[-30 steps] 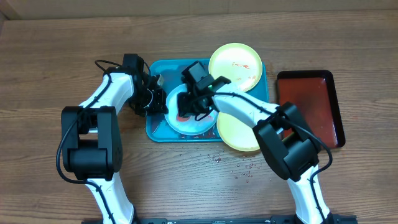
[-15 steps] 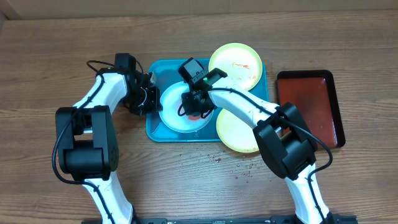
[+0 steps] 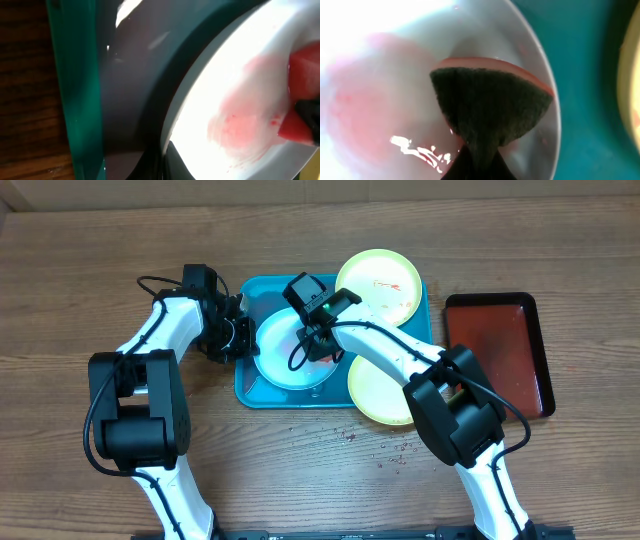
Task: Clean dirty plates on tray and stack at the side
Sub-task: 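Scrub the white plate with the sponge while the left gripper holds it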
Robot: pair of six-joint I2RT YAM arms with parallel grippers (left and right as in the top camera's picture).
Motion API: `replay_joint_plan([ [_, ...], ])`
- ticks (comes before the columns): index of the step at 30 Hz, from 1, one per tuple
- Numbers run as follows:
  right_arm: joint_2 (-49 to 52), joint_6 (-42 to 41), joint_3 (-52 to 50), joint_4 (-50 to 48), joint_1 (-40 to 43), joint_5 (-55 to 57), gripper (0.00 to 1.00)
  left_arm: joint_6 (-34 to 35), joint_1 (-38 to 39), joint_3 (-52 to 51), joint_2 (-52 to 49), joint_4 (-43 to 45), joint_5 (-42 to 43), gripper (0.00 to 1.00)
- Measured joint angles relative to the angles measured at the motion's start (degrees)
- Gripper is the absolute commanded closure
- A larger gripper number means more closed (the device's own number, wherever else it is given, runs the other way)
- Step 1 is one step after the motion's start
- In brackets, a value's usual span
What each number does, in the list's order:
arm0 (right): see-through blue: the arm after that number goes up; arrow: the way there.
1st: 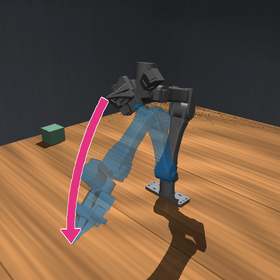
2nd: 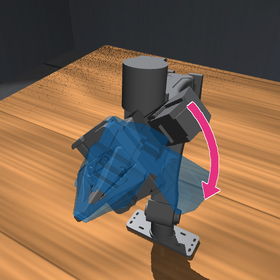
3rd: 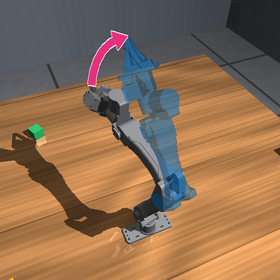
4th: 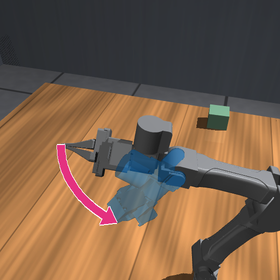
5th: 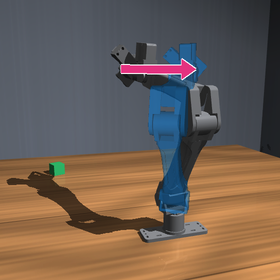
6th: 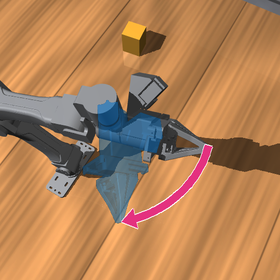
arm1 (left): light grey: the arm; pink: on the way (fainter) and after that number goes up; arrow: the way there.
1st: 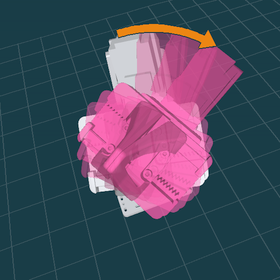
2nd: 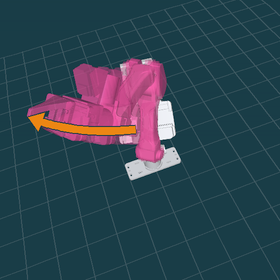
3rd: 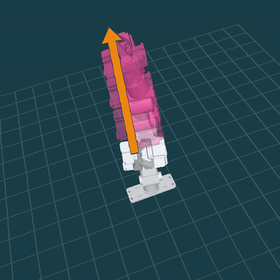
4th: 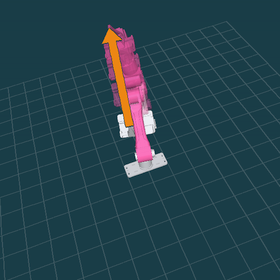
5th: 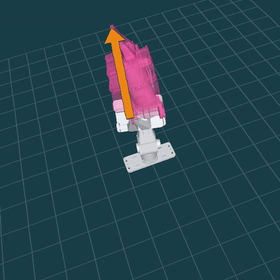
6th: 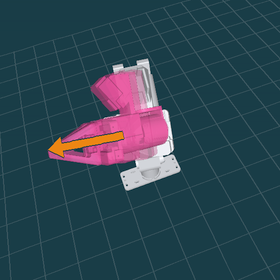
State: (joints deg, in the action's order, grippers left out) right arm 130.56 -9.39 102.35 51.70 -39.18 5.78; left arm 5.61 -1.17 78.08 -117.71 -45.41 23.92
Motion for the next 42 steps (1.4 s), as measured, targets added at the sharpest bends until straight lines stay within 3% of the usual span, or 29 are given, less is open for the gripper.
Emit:
replay_joint_plan([
  [8, 0.13, 0.17, 0.2, 2.21, -1.9, -16.44, 0.96, 0.87, -0.13, 0.0, 0.0, -0.46, 0.09, 0.96],
  [13, 0.87, -0.74, 0.2, -2.1, -5.92, -21.27, 0.96, 1.77, -0.28, 0.0, 0.0, -0.68, 0.94, 0.96],
  [22, 1.22, -3.87, 0.17, -9.53, -5.16, -14.19, 0.96, 2.21, -1.18, -0.04, 0.0, -0.83, 1.75, 0.96],
  [27, 1.22, -3.82, 0.17, -12.04, -2.56, -3.45, 0.96, 2.84, -1.18, -0.04, 0.0, -0.55, 1.38, 0.96],
  [35, 1.22, -1.22, 0.2, -6.29, -0.61, 10.71, 0.96, 4.2, -1.18, -0.04, 0.0, -0.2, 0.7, 0.96],
  [42, 1.18, -1.07, 0.66, -0.81, -1.31, 9.01, 0.96, 5.09, -1.03, -0.04, 0.0, 0.22, -0.07, 0.96],
])
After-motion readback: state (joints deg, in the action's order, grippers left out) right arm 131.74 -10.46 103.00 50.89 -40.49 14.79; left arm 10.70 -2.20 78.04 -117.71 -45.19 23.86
